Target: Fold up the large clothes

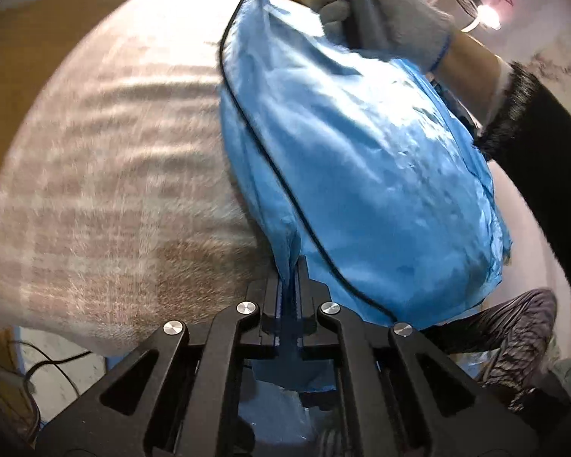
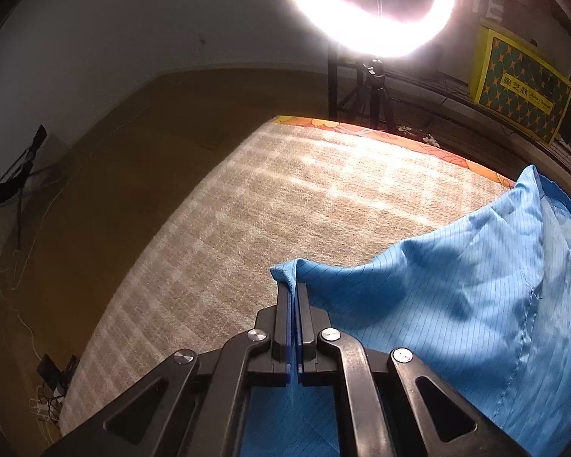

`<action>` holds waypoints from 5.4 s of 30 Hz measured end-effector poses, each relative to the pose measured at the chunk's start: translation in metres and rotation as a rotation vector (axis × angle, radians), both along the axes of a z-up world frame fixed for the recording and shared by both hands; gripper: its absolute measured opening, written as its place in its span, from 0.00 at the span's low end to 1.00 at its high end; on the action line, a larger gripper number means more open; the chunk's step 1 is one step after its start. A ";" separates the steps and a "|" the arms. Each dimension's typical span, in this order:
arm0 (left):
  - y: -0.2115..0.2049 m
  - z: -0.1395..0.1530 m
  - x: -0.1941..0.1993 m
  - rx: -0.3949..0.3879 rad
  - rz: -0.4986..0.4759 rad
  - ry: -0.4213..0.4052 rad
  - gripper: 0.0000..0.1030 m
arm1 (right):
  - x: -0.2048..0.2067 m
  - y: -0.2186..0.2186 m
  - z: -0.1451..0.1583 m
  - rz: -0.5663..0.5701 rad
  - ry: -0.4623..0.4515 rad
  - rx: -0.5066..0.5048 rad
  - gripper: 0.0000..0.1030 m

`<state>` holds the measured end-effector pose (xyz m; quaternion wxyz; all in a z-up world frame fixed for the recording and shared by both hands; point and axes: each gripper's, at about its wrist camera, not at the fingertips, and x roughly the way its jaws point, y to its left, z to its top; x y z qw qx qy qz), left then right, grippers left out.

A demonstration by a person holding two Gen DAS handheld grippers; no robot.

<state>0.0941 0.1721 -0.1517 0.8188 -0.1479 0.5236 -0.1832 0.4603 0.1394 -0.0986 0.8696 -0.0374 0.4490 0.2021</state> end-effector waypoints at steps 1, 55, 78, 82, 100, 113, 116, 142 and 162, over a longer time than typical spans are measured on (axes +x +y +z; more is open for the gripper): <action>-0.008 0.006 -0.002 0.028 -0.016 -0.022 0.02 | -0.001 -0.004 0.003 -0.002 -0.002 0.021 0.00; -0.145 0.087 -0.063 -0.071 -0.245 -0.181 0.36 | -0.253 -0.382 0.101 -0.164 -0.136 0.425 0.50; -0.222 -0.010 -0.064 0.020 -0.391 0.025 0.28 | -0.351 -0.264 -0.041 0.037 0.117 0.095 0.34; -0.187 0.014 -0.072 -0.032 -0.301 -0.030 0.28 | -0.358 -0.275 -0.040 0.020 0.108 0.090 0.36; -0.152 0.012 -0.055 -0.024 -0.120 -0.025 0.28 | -0.345 -0.269 -0.070 -0.011 0.180 0.164 0.03; -0.204 0.045 -0.036 0.040 -0.143 -0.164 0.28 | -0.383 -0.324 -0.012 -0.108 -0.015 0.188 0.42; -0.216 0.053 -0.029 0.048 -0.137 -0.211 0.35 | -0.391 -0.349 -0.003 -0.167 -0.057 0.190 0.43; -0.328 0.053 0.011 0.006 -0.287 -0.136 0.36 | -0.430 -0.651 0.024 -0.829 -0.049 0.129 0.66; -0.330 0.049 0.010 0.017 -0.317 -0.161 0.36 | -0.416 -0.689 -0.032 -0.884 0.103 0.138 0.07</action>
